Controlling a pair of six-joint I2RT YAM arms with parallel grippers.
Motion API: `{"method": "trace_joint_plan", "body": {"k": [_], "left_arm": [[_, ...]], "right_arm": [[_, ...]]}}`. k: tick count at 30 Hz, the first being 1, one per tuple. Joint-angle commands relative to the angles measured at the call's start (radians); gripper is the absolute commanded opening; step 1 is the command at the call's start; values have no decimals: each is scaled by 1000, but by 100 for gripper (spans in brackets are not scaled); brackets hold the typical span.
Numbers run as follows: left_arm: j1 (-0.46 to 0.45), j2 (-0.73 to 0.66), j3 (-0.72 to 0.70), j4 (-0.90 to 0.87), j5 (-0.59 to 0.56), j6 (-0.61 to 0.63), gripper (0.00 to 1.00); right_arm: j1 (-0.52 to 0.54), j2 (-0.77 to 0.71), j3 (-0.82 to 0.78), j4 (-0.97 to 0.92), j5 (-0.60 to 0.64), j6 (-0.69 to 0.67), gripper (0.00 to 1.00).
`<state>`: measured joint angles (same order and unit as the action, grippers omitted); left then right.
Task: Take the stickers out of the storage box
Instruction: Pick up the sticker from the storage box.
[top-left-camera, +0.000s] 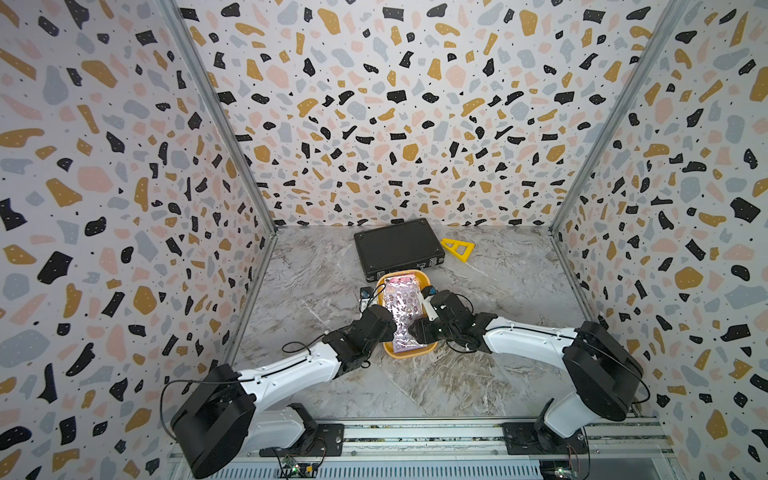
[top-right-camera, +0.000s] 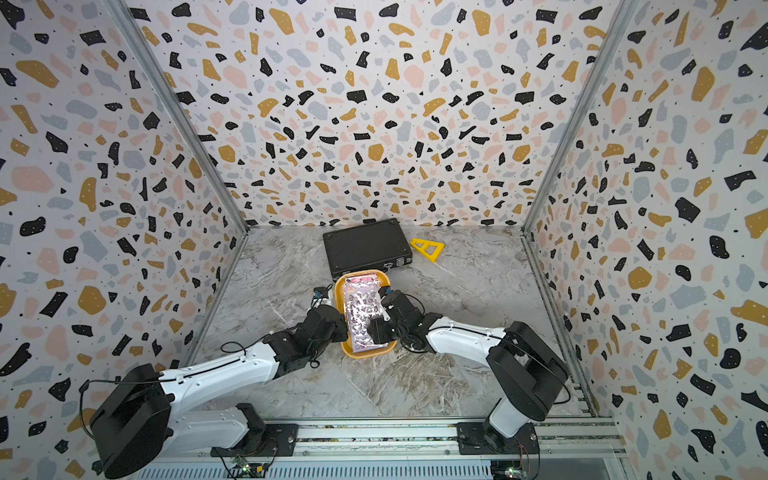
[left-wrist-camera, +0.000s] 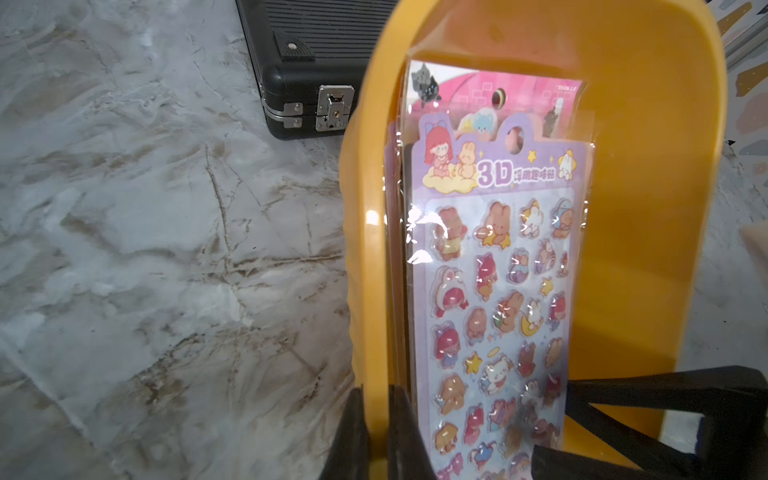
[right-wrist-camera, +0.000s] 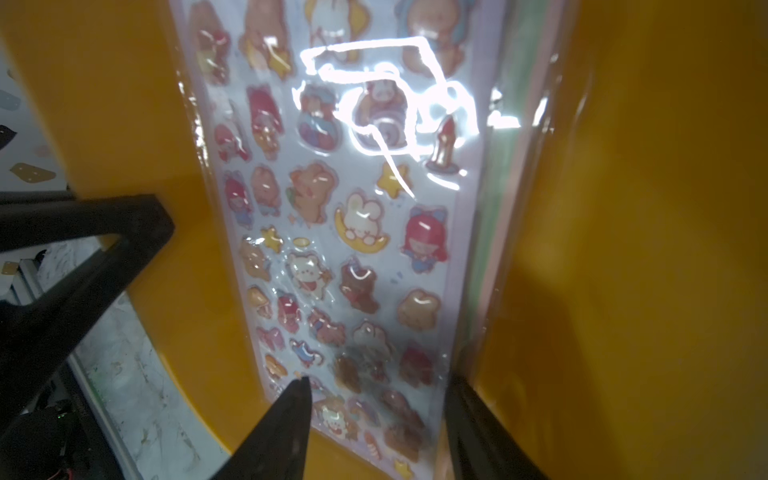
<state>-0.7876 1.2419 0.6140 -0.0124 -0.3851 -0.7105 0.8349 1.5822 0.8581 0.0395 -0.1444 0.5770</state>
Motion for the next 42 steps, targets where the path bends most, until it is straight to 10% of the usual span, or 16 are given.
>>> {"method": "trace_joint_plan", "body": {"k": [1,15,34,42], "left_arm": [[-6,7,11,16,-37,16,0],[-6,31,38,-35,-64,0,0],[-6,34,41,-46,-67,-9,0],[-6,18,43,-63,-83,-12,0]], "right_arm": [[-14,-51,-29,20,-54,16,53],[-37,-133,-66,60,-265,71,31],[-52,-44,-48,73,-386,118,31],[-46,-14,-21,81,-372,135,1]]}}
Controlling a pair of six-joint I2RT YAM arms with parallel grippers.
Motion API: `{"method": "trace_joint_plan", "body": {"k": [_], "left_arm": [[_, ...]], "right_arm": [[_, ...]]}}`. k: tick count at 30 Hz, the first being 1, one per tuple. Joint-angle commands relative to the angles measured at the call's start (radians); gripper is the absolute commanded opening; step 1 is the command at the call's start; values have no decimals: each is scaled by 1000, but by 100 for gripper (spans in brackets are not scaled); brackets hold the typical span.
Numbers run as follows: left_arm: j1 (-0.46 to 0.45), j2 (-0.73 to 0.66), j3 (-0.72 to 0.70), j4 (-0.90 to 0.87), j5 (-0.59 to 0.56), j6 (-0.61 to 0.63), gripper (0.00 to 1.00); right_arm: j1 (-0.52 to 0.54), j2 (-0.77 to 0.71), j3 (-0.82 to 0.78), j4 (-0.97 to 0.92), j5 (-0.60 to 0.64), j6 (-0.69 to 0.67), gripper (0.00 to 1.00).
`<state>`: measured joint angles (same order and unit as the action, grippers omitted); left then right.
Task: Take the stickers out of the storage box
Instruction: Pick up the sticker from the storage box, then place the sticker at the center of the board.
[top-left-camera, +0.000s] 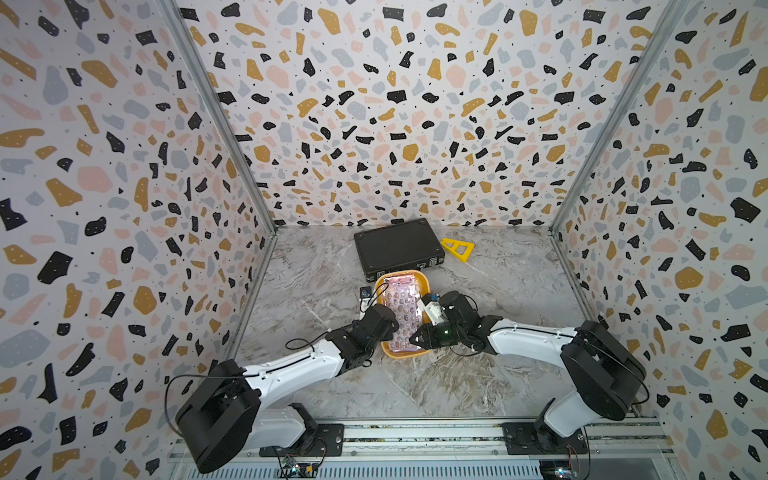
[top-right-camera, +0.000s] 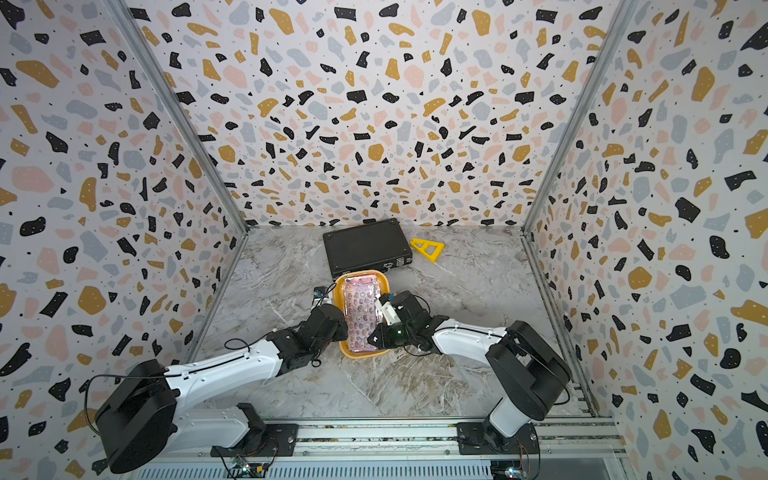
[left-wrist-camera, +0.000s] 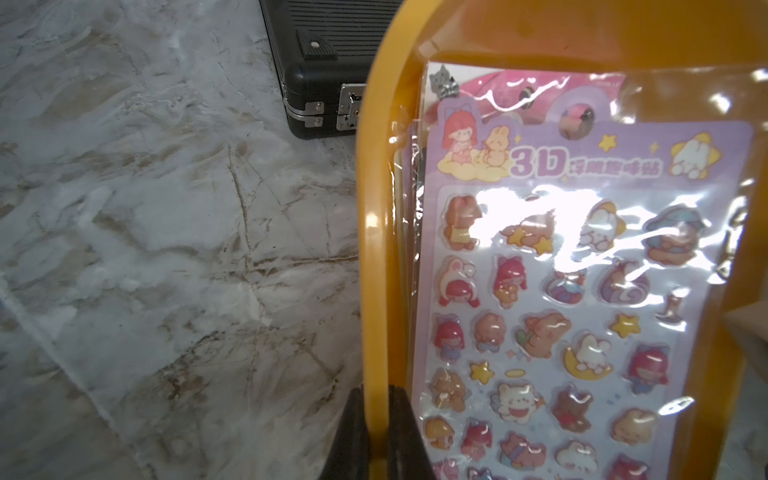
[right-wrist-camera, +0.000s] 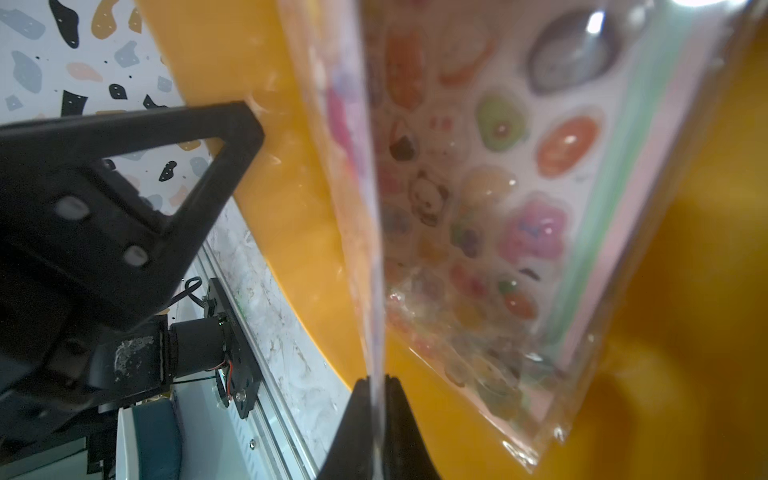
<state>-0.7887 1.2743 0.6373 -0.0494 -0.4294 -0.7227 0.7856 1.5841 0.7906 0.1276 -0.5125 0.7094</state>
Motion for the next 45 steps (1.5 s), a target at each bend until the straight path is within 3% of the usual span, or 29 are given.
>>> {"method": "trace_joint_plan", "body": {"k": [1,8,14,17,20,24,27,29,31,32,36,43,45], "left_arm": [[-5,-18,19,-29,-43,-3,0],[-5,-39,41,-100,-103,-15,0],[-1,-25,77,-186,-142,-33,0],[15,-28,82,-212,-147,-42,0],[49,-40,81,-232,-132,-51,0],[117,-57,63,-234,-68,-64,0],[129,-69,60,-243,-76,-65,0],[131,-80,56,-247,-84,-66,0],[132,-93,49,-244,-84,-67,0],[133,-102,47,-243,-82,-67,0],[132,-128,29,-222,-73,-68,0],[132,-145,12,-199,-38,-70,0],[131,-142,7,-184,-22,-72,0]], "right_arm": [[3,-21,52,-16,-1,-1,0],[3,-135,116,-181,-44,-65,0],[-20,-259,244,-499,-29,-172,0],[-87,-285,319,-645,-72,-214,0],[-196,-285,396,-741,-195,-232,0],[-360,-271,468,-804,-215,-250,0],[-497,-204,527,-816,-253,-247,0],[-575,-112,624,-921,-140,-289,0],[-599,-4,768,-1098,95,-350,0],[-602,50,840,-1154,155,-374,0],[-648,277,1115,-1340,226,-437,0],[-752,677,1604,-1633,121,-506,0],[-781,724,1632,-1634,101,-513,0]]}}
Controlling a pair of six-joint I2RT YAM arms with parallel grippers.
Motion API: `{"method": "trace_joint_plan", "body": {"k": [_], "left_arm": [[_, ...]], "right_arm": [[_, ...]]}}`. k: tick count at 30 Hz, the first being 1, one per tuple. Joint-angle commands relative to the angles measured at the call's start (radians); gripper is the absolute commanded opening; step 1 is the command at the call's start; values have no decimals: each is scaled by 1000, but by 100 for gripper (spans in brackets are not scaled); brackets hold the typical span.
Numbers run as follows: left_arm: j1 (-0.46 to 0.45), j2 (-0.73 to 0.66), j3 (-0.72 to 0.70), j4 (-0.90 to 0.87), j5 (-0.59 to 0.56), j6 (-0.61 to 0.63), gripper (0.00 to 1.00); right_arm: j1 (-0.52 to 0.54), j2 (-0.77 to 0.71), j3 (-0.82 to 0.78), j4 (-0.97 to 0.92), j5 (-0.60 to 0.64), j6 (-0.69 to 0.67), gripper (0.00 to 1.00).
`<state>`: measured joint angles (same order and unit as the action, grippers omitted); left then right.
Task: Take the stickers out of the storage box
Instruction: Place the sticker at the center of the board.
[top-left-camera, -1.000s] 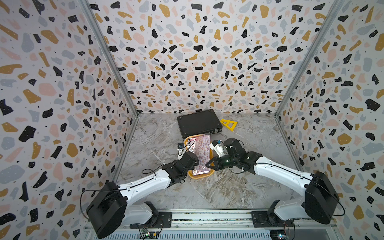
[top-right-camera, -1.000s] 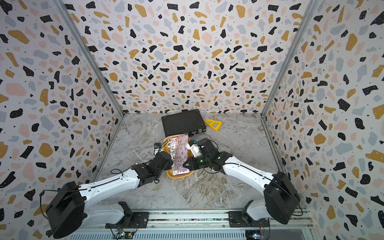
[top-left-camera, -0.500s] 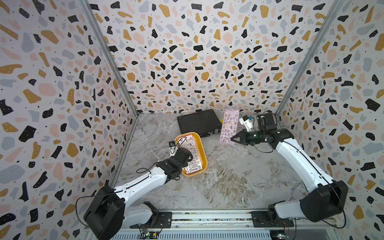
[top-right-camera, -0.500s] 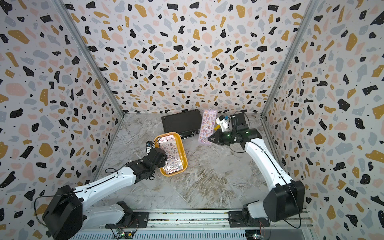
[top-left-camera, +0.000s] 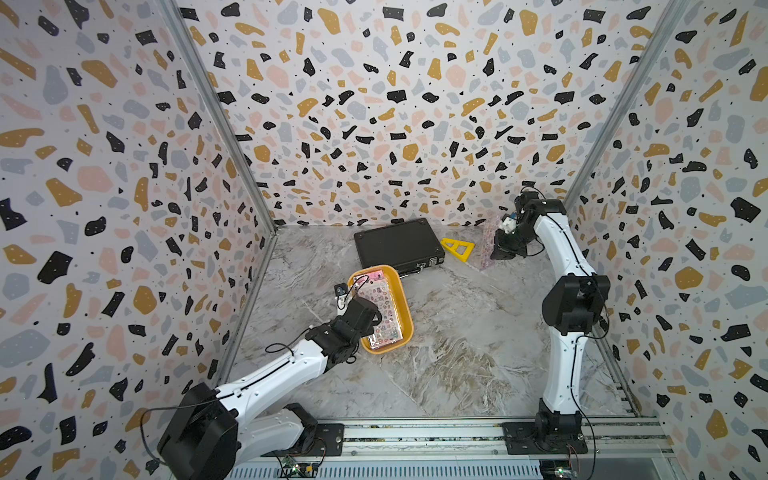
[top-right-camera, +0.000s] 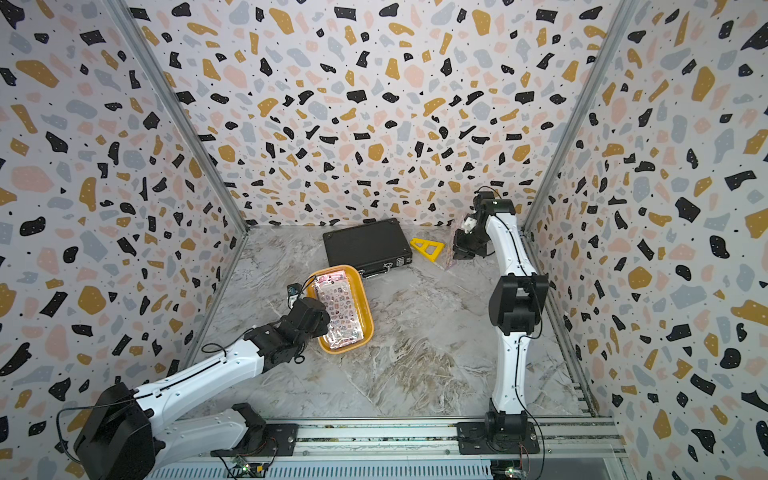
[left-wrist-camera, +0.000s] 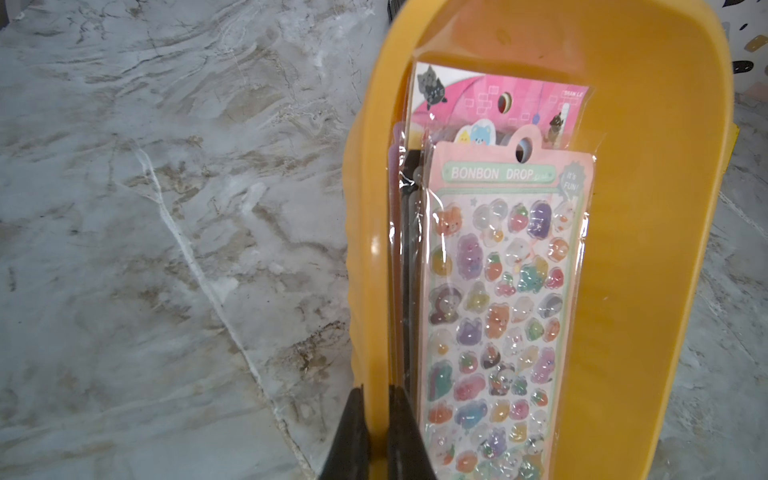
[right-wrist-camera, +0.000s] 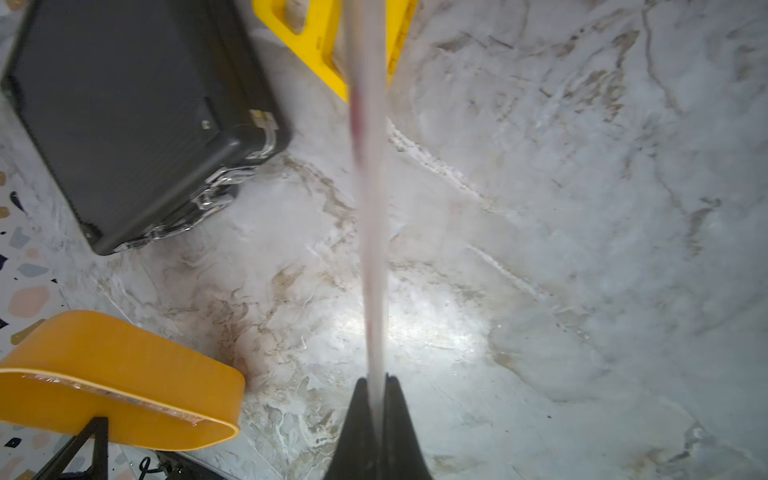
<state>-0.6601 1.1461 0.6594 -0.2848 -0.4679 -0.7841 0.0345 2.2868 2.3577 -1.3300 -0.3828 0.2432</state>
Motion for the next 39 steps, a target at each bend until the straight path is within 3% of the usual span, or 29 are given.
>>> {"method": "trace_joint_plan", "body": {"k": [1,10,26,39], "left_arm": [[4,-10,-14,53,24,-8,0],[4,15,2,60,61,-3,0],[3,1,-8,70,83,-9,0],[3,-21,-12,73,92,-12,0]], "right_arm": [[-52,43,61,-178,-44,-43,0],[-122,174,35,-161,-132,-50,0],[-127,292,109,-184,117,-67,12],[-84,356,206,-118,265,-51,34]]}}
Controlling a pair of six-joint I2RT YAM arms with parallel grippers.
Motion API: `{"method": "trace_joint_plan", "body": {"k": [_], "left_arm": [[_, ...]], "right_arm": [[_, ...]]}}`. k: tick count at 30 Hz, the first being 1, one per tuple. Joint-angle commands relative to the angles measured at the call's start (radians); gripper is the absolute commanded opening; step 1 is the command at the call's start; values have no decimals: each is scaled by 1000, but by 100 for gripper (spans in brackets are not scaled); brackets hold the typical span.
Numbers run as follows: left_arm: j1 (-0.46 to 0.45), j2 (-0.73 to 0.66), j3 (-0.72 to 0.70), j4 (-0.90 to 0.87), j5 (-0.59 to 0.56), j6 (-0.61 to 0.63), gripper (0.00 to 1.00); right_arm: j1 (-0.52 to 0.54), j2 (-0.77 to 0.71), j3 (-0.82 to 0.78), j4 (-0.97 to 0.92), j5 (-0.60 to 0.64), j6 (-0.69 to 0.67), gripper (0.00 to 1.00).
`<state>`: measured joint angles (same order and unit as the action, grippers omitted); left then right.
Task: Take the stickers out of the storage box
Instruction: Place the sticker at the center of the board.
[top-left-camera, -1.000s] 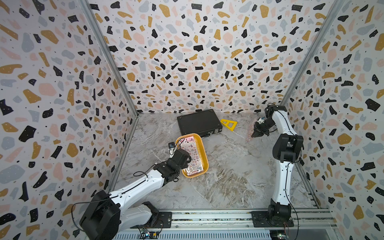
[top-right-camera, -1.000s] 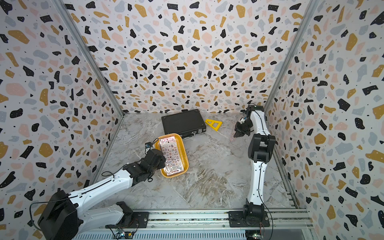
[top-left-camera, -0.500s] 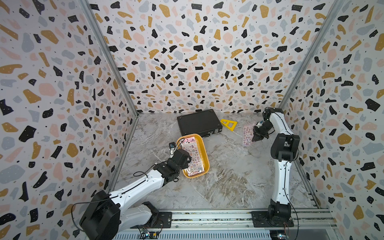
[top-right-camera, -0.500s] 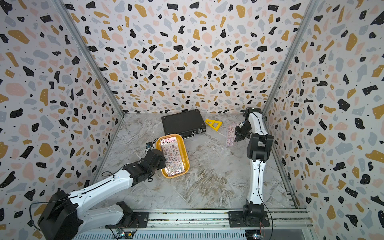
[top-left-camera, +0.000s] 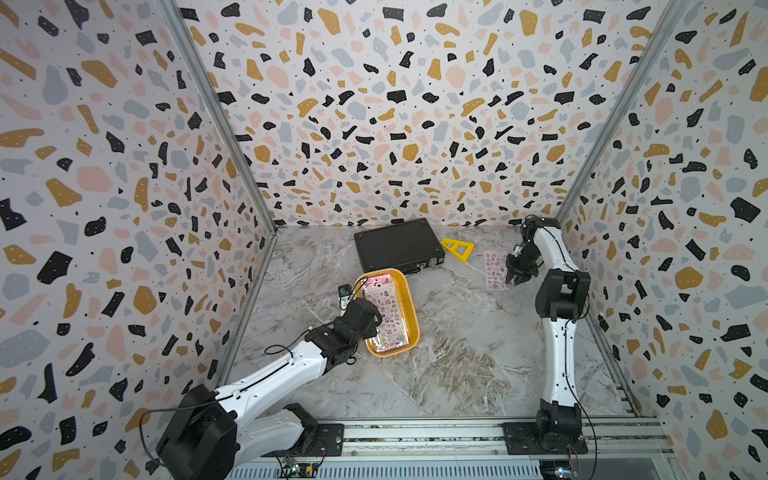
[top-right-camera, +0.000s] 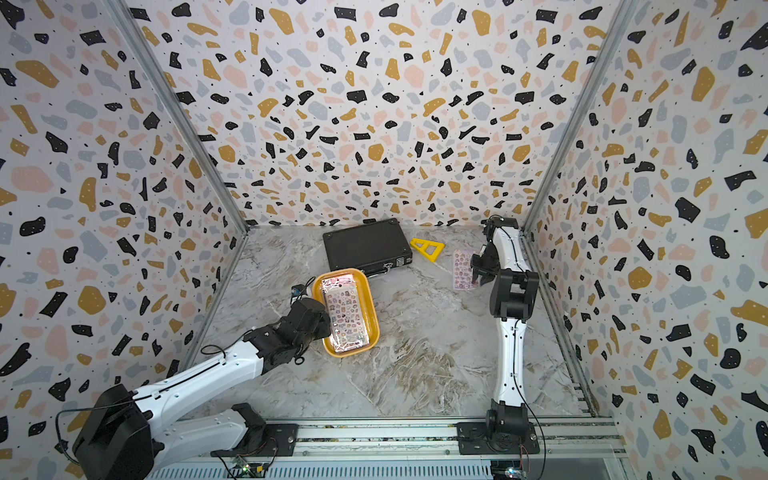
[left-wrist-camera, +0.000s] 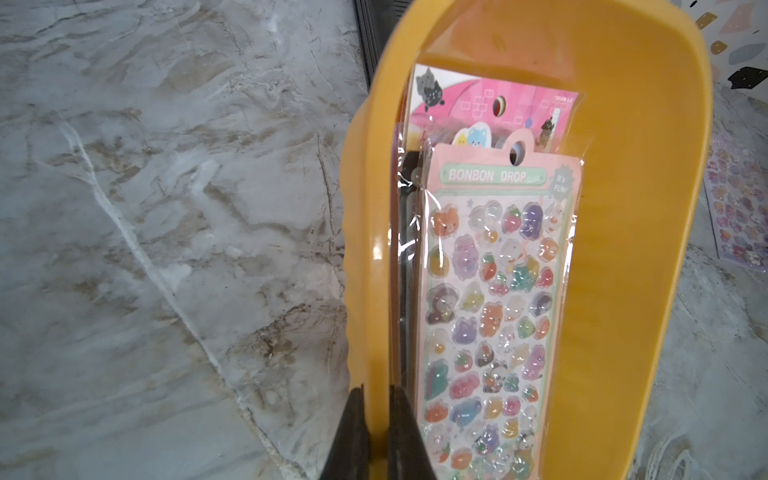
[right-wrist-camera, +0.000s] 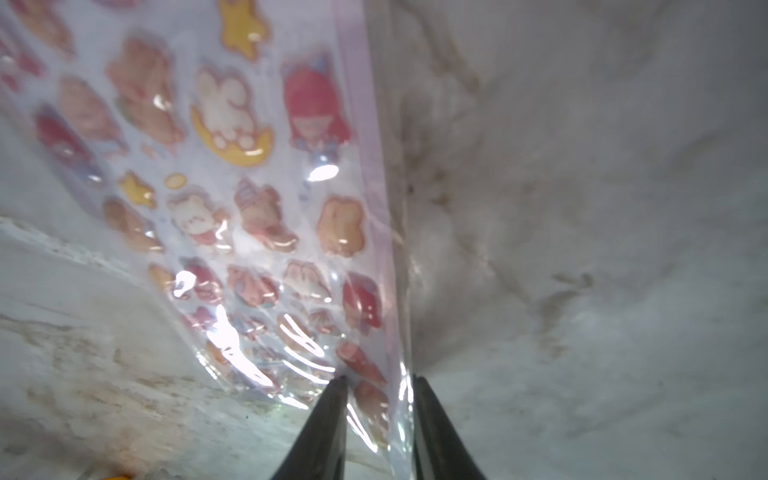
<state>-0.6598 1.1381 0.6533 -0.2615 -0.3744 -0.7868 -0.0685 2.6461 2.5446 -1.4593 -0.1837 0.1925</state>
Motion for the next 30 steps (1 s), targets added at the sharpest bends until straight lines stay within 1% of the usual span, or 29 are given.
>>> {"method": "trace_joint_plan", "body": {"k": [1,4,6,11,15,18,20,21,23,26,30], "left_arm": [[4,-12,-6,48,-1,-10,0],[2,-19,-6,46,-3,-10,0],[3,-23,-10,49,-3,-10,0],[3,-16,-8,52,-3,-10,0],[3,-15,-7,61,7,3,0],[2,-20,-9,72,18,20,0],[2,-20,-12,73,29,33,0],[2,-20,-15,107,35,39,0],[2,-19,-17,121,49,48,0],[1,-16,-17,135,63,61,0],[-1,-18,-35,187,93,85,0]], "right_arm": [[23,-4,9,27,73,2,34],[34,-16,-53,96,88,8,36],[41,-19,-75,126,131,7,40],[42,-24,-76,151,215,10,45],[42,-83,-108,192,240,35,48],[42,-174,-173,257,240,64,51],[42,-249,-243,323,229,81,52],[43,-291,-276,356,225,91,52],[50,-370,-343,404,220,104,52],[78,-504,-489,486,166,118,52],[172,-746,-808,662,35,153,52]]}}
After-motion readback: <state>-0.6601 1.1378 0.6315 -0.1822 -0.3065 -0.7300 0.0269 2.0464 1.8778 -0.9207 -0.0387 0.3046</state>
